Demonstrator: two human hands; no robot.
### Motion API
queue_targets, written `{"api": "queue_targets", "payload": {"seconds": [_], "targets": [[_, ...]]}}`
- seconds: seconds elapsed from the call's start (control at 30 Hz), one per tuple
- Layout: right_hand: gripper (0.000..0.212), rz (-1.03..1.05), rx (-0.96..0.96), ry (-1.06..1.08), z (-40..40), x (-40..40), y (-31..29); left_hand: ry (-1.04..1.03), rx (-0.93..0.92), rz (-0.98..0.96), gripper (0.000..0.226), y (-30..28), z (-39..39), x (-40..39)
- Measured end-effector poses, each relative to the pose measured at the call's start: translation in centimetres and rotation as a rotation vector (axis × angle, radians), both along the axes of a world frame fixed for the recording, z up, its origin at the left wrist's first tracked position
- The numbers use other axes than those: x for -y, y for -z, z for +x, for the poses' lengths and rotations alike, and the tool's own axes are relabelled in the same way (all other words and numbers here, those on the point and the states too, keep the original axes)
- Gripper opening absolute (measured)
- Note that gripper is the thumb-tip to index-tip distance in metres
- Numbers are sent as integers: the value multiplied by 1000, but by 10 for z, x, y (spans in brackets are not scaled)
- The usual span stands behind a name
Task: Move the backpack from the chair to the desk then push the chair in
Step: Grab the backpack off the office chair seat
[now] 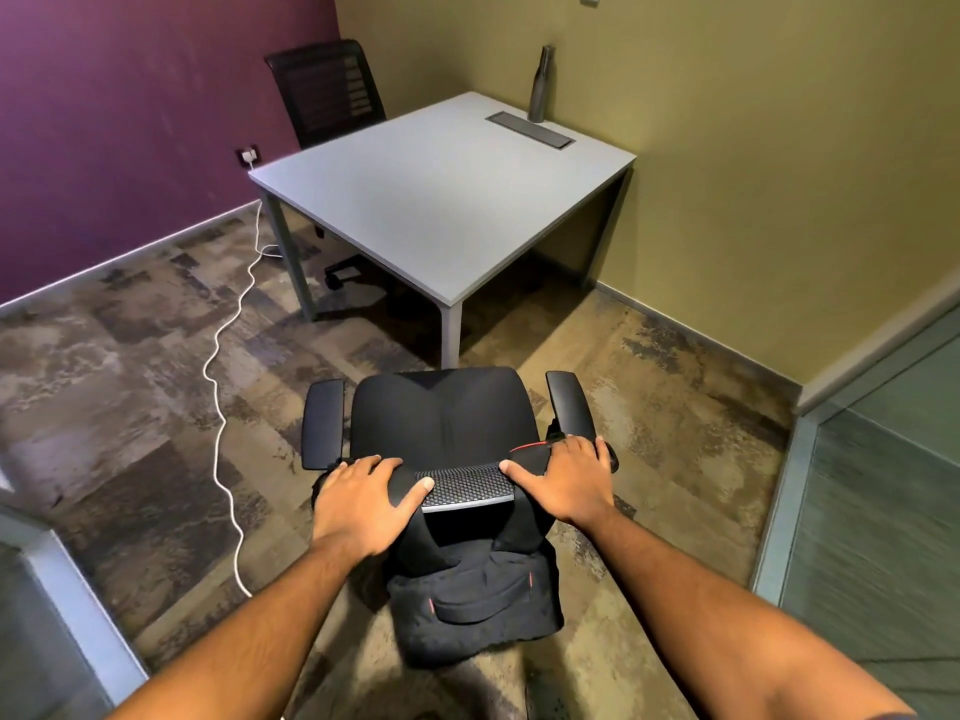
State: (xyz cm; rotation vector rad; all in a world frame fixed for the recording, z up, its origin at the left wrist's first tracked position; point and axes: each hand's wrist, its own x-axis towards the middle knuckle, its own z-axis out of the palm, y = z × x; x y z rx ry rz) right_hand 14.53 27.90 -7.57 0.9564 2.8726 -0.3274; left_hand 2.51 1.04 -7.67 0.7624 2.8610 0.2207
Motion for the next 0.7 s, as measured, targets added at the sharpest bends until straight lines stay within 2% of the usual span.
{"api": "queue_targets", "payload": {"seconds": [0.13,0.2,0.37,0.5,0.57,0.7], "targets": [[107,-105,75,52,-5,1,-4,-8,5,5,83,0,5,1],[92,-168,62,85,-6,1,-7,-15,14,2,77,-1,7,1],[49,-315,-110,208,-7,1,-20,-4,28,-33,60,0,8,-3],[52,-473,-278,337,4,-9,-35,8,19,-20,56,0,7,-3],[43,-580,-387,385,15,-20,-38,14,9,4,53,-2,5,-5],[39,-600,-522,541,40,-40,-30,19,6,51,41,-7,2,-9]]}}
